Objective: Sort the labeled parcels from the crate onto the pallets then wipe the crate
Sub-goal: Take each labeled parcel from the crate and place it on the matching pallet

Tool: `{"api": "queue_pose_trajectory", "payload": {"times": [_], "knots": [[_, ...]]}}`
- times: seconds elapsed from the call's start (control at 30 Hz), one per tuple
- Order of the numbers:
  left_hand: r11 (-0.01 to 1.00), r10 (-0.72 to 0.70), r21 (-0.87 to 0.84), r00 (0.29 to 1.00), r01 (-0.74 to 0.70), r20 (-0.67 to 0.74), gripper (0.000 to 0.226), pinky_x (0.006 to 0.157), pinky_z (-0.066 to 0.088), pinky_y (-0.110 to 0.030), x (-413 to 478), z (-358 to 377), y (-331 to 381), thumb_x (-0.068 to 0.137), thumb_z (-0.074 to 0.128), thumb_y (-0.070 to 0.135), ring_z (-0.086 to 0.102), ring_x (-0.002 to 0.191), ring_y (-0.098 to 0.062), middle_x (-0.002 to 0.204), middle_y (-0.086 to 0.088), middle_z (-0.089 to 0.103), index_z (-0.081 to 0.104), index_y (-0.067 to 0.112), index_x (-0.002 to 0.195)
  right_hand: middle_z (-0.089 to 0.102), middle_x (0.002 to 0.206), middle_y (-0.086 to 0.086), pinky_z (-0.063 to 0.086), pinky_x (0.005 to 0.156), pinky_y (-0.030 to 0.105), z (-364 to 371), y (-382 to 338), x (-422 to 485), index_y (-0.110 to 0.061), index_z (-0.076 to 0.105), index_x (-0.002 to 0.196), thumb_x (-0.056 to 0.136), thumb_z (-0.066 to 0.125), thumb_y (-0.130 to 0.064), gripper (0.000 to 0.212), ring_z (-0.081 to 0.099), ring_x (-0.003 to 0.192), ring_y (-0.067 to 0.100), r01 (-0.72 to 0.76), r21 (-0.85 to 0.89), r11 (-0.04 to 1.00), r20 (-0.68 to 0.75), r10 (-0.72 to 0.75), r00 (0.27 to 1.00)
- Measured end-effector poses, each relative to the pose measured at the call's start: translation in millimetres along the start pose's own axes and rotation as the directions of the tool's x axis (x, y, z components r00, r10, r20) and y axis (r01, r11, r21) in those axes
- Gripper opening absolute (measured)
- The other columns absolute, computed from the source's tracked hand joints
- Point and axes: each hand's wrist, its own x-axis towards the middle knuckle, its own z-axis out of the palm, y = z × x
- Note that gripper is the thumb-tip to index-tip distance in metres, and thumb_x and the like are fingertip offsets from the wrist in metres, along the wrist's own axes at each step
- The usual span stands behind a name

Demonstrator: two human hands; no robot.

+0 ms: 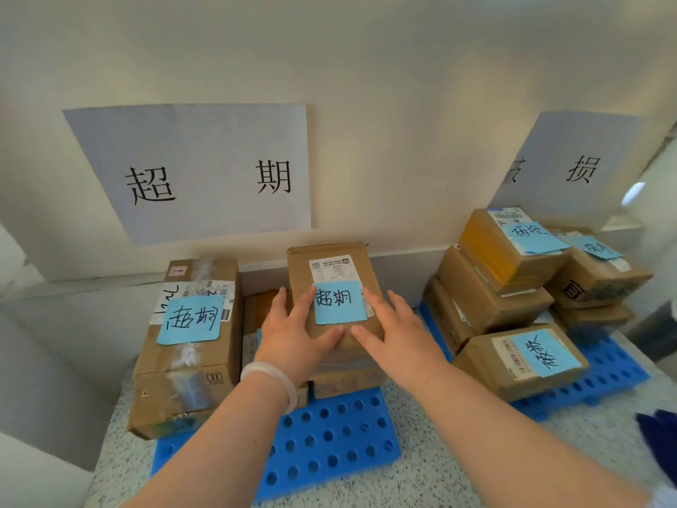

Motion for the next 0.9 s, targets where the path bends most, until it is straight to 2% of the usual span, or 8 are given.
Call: {"api": "queue_pose_trajectory", "payload": {"times": [0.07,0.17,0.23,0.33,0.47,0.57,0.7,0.9], "knots": [[0.982,0.056,0.183,0.997,-0.046,-0.052,0.08,0.119,0.015,-0.048,-10.3,-2.7,8.8,0.086,0.056,0.062,-0.002,0.149,-0.026,0.162,0.003,-0.007,0.012,0.045,0.151,0.0,0.162,-0.006,0.019,0.118,0.044,-3.7,4.0,-22.4,-0.049,0.007,0.15,0.092,0.045,-0.062,0.07,0.006,0.149,0.021,0.031,-0.012,0.999,-0.071,-0.032,0.997],[0.902,0.239,0.393,0.965,-0.178,-0.112,0.081,0.12,0.001,-0.049,-36.9,5.6,23.1,0.087,0.049,0.066,-0.01,0.149,-0.023,0.162,0.003,-0.013,0.004,0.045,0.151,-0.005,0.162,-0.011,0.016,0.119,0.042,-2.2,22.3,-61.5,-0.048,0.005,0.151,0.089,0.052,-0.062,0.079,-0.001,0.149,0.016,0.075,-0.038,0.996,-0.095,-0.078,0.992],[0.853,0.34,0.448,0.936,-0.268,-0.088,0.08,0.118,-0.008,-0.048,-59.2,21.0,32.0,0.088,0.048,0.064,-0.01,0.149,-0.022,0.162,0.004,-0.012,0.002,0.046,0.151,-0.008,0.162,-0.012,0.015,0.119,0.04,-1.7,40.5,-86.0,-0.048,0.003,0.151,0.086,0.053,-0.065,0.084,-0.003,0.149,0.015,0.062,-0.076,0.995,-0.099,-0.07,0.993],[0.785,0.447,0.486,0.894,-0.384,-0.015,0.084,0.115,-0.011,-0.046,-93.7,53.3,48.5,0.085,0.053,0.064,-0.004,0.15,-0.023,0.163,0.002,-0.005,0.005,0.046,0.151,-0.011,0.161,-0.011,0.008,0.12,0.039,-7.7,71.7,-127.3,-0.048,-0.001,0.151,0.084,0.055,-0.066,0.089,-0.006,0.149,0.015,0.016,-0.105,0.994,-0.132,-0.03,0.991],[0.745,0.482,0.467,0.868,-0.476,0.115,0.089,0.117,-0.009,-0.046,-137.5,104.8,78.4,0.084,0.052,0.067,-0.007,0.15,-0.021,0.162,0.005,-0.012,-0.005,0.048,0.15,-0.014,0.161,-0.011,0.004,0.119,0.036,-22.3,115.6,-187.8,-0.048,-0.005,0.15,0.083,0.055,-0.067,0.091,-0.009,0.149,0.015,-0.057,-0.113,0.992,-0.177,0.036,0.983],[0.687,0.534,0.436,0.811,-0.581,0.239,0.09,0.118,-0.008,-0.047,-172.0,144.9,120.1,0.084,0.048,0.069,-0.01,0.149,-0.02,0.162,0.005,-0.016,-0.01,0.048,0.149,-0.018,0.16,-0.009,0.001,0.119,0.037,-45.4,153.6,-239.9,-0.047,-0.006,0.15,0.084,0.053,-0.067,0.091,-0.011,0.149,0.017,-0.168,-0.121,0.978,-0.206,0.14,0.968],[0.582,0.655,0.346,0.677,-0.735,0.335,0.089,0.12,-0.003,-0.049,-213.1,198.7,191.5,0.084,0.05,0.069,-0.007,0.15,-0.021,0.163,0.004,-0.009,-0.004,0.047,0.15,-0.018,0.161,-0.008,0.001,0.119,0.037,-79.8,206.0,-310.2,-0.046,-0.007,0.15,0.085,0.055,-0.065,0.091,-0.012,0.149,0.017,-0.33,-0.058,0.942,-0.272,0.303,0.913],[0.461,0.723,0.199,0.497,-0.865,0.481,0.088,0.121,-0.002,-0.046,-302.2,299.8,283.9,0.086,0.05,0.066,-0.006,0.15,-0.019,0.163,0.005,-0.008,-0.008,0.047,0.15,-0.018,0.161,-0.007,0.0,0.12,0.041,-123.3,288.6,-425.2,-0.045,-0.004,0.151,0.085,0.057,-0.062,0.091,-0.012,0.149,0.017,-0.535,0.008,0.845,-0.331,0.507,0.796]]}}
